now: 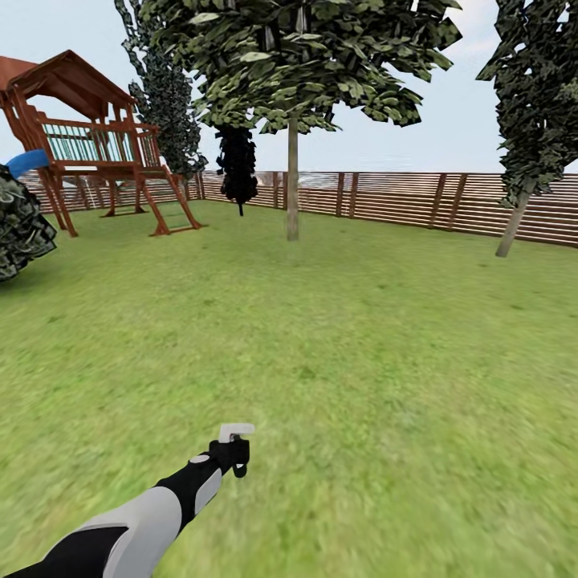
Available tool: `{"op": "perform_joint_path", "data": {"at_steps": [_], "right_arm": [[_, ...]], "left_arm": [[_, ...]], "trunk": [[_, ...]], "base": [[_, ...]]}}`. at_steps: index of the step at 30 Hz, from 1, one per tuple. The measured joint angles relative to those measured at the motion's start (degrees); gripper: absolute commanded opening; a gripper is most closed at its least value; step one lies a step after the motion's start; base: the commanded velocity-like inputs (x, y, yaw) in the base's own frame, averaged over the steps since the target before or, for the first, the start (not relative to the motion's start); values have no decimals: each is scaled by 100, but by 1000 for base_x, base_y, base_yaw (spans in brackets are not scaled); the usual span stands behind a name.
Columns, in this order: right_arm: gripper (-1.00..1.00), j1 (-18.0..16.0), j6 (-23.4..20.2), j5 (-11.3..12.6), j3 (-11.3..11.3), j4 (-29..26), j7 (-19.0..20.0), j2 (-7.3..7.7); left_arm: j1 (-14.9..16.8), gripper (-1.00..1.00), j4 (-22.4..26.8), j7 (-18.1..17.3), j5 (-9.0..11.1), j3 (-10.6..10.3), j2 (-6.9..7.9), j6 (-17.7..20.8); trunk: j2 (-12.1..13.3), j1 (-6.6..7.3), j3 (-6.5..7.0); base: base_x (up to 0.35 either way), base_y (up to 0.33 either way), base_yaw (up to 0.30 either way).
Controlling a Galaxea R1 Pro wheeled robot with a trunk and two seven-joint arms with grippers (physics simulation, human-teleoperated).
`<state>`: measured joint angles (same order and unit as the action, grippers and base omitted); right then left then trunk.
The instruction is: In the garden, pick up the pesticide atomizer on the floor and spray pesticide onto both trees until each tree trunk is fully covered.
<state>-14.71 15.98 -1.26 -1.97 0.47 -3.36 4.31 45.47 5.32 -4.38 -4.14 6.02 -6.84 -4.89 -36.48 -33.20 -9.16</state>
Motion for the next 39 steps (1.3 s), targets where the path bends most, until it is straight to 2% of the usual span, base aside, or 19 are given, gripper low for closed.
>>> {"op": "perform_joint_path", "data": {"at_steps": [39], "right_arm": [[100, -1, -5, 0, -2, 0, 0, 0]], "left_arm": [[0, -100, 0, 0, 0, 0, 0, 1]], "trunk": [[0, 0, 0]], "base": [[350, 0, 0]]}}
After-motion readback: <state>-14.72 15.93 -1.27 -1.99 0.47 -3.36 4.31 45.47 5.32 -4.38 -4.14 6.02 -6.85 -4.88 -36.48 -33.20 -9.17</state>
